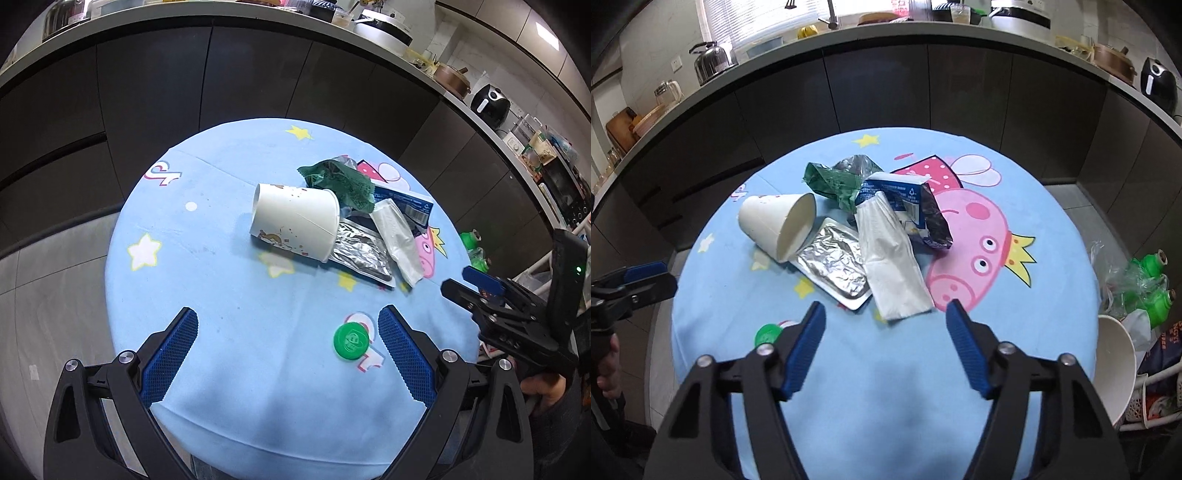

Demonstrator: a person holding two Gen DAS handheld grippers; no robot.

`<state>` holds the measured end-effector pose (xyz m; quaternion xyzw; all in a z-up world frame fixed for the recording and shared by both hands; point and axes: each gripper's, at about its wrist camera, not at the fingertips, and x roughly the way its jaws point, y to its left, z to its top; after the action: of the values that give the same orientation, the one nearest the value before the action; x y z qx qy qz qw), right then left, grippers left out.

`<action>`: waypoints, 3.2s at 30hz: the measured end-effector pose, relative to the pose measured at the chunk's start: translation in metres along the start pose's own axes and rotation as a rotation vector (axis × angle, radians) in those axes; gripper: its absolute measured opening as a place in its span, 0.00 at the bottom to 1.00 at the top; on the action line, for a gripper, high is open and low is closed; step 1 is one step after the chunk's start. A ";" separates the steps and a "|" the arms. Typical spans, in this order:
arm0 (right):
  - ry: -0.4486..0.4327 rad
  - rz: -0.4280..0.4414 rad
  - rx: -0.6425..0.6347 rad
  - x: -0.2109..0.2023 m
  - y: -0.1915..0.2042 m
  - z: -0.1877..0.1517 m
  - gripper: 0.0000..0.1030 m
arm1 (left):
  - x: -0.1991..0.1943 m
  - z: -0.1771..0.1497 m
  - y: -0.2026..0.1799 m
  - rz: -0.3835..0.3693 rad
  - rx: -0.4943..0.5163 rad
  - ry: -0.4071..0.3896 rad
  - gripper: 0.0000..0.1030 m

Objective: Collect trash
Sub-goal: 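Grasp the white tissue with the right tool while the left tool grasps green wrapper and foil, then carry the tissue with the right tool while the left tool carries wrapper and foil over the bucket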

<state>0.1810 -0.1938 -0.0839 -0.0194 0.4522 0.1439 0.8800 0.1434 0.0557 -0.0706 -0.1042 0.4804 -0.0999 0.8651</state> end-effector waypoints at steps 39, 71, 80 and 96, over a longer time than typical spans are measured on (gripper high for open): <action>-0.043 0.050 0.098 0.007 -0.042 -0.003 0.04 | 0.167 0.166 -0.059 -0.074 0.336 0.226 0.61; -0.268 -0.043 0.227 -0.104 -0.082 -0.035 0.04 | 0.002 0.103 -0.160 -0.250 0.340 0.046 0.00; -0.315 -0.112 0.340 -0.136 -0.128 -0.071 0.04 | 0.015 0.074 -0.230 -0.318 0.425 0.086 0.00; -0.333 -0.211 0.542 -0.157 -0.212 -0.138 0.05 | 0.066 0.044 -0.340 -0.398 0.553 0.201 0.00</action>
<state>0.0427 -0.4567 -0.0597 0.1923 0.3193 -0.0721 0.9251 0.1899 -0.2840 -0.0075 0.0529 0.4881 -0.4024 0.7726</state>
